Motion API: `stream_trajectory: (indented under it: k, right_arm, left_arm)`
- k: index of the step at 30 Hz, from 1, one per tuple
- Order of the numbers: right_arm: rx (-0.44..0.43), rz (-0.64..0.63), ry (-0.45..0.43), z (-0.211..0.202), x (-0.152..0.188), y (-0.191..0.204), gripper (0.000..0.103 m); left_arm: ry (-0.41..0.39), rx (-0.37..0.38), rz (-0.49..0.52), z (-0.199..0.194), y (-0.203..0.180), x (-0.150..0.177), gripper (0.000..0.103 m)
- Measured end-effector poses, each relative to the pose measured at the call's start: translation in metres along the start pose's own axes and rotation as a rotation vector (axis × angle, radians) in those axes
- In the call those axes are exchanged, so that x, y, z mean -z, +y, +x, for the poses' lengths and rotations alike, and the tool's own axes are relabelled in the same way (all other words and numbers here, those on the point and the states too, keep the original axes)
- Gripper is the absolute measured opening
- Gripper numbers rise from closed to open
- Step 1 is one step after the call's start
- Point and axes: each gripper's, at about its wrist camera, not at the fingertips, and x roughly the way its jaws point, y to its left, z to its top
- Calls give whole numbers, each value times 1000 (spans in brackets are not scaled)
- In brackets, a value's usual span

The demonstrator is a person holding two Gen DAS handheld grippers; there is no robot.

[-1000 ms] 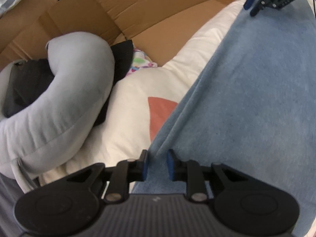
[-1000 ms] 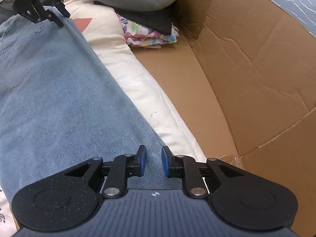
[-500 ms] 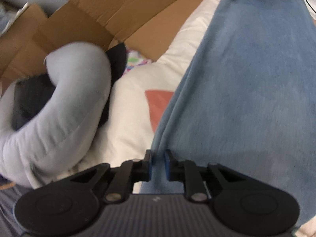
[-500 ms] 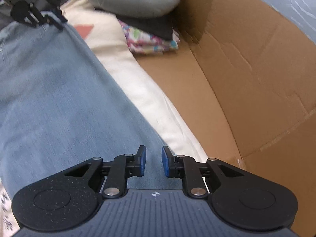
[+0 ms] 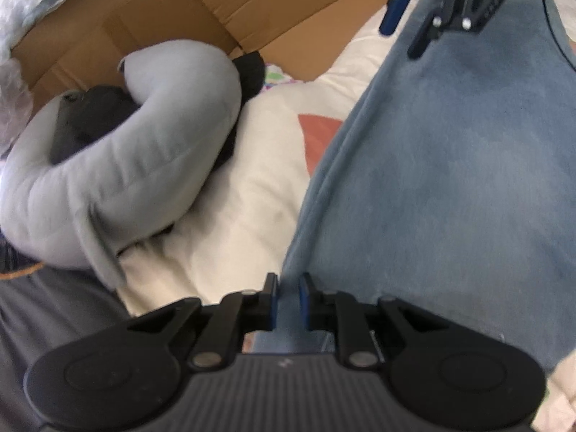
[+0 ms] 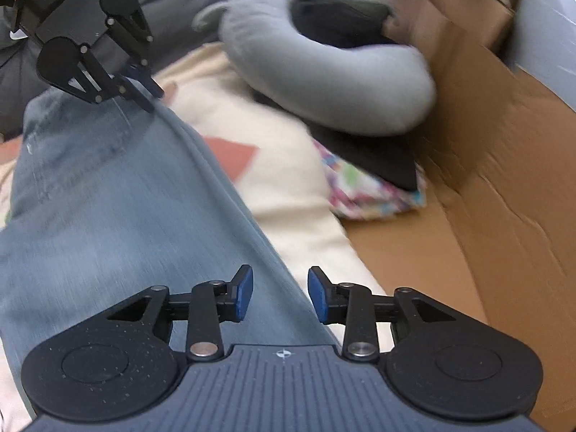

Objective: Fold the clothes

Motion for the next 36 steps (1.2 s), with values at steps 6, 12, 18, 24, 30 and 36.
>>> stream_trajectory:
  k: [6,12,18,24,30,36]
  right_arm:
    - [-39,-58,-36,22,-28,24,41]
    - [-64,-70,-68,34,-44,34,41]
    - [-64,-112,-58,39,-42,39,34]
    - [-61,-153,-45,37,-42,39,0]
    - [-20,-175,-74,27,-42,43,0]
    - [13,-134,-70,33,-45,38,0]
  left_arm:
    - [19,-7,-49,1,7,23,9]
    - [1,-43,-115,-6,27,32,27]
    - [34,-5,-195,5,41,39,37]
    - [49,44,-241,11,42,40,14]
    - [5,16,-240,-7,43,43,3]
    - [-42,-22,-271,-19,47,42,2]
